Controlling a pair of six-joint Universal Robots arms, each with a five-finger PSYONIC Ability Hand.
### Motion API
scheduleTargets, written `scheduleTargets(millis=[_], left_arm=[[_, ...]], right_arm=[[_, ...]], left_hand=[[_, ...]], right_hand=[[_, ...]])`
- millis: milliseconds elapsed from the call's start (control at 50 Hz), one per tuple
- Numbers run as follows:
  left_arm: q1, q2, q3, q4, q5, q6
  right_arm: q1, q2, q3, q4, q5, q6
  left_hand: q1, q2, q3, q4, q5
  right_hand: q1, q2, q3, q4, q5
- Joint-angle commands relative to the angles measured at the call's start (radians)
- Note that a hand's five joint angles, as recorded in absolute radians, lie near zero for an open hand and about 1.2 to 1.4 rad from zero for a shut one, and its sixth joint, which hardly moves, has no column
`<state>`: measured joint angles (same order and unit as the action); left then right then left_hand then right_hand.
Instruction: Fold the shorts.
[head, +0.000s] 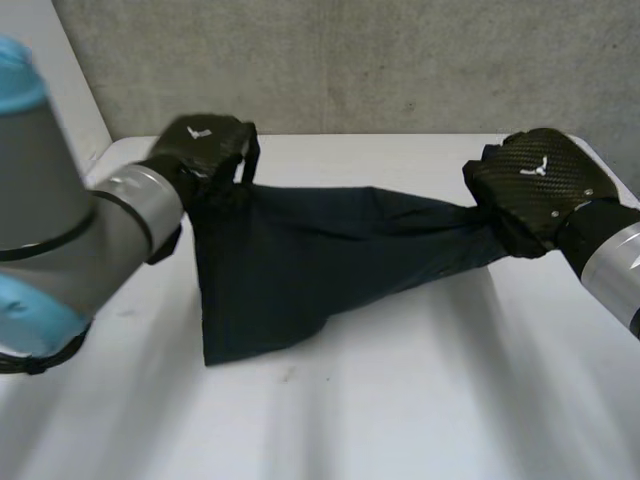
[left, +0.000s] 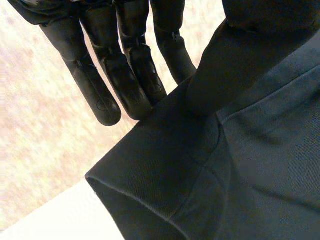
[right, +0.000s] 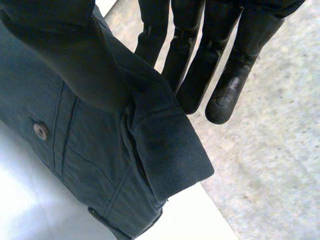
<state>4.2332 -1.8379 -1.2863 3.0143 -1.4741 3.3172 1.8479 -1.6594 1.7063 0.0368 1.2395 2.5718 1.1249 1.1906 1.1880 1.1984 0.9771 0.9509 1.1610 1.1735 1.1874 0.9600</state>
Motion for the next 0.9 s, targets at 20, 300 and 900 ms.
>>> scheduleTargets(millis=[20, 300, 900], left_arm=[[0.004, 0.083, -0.002, -0.005, -0.023, -0.001], [0.001, -0.380, 0.344, 0.150, -0.155, 0.005], [-0.048, -0.818, 0.674, 0.430, -0.117, 0.177]], right_arm=[[0.004, -0.013, -0.037, -0.008, -0.005, 0.022], [0.019, 0.443, -0.336, -0.129, 0.107, 0.045], [0.096, 1.023, -0.892, -0.271, 0.322, 0.067]], left_hand=[[0.271, 0.206, 0.208, 0.198, 0.245], [0.271, 0.206, 0.208, 0.198, 0.245], [-0.950, -1.016, -1.013, -1.024, -0.977]], right_hand=[[0.445, 0.235, 0.223, 0.209, 0.262], [0.445, 0.235, 0.223, 0.209, 0.262], [-0.776, -0.986, -0.999, -1.013, -0.960]])
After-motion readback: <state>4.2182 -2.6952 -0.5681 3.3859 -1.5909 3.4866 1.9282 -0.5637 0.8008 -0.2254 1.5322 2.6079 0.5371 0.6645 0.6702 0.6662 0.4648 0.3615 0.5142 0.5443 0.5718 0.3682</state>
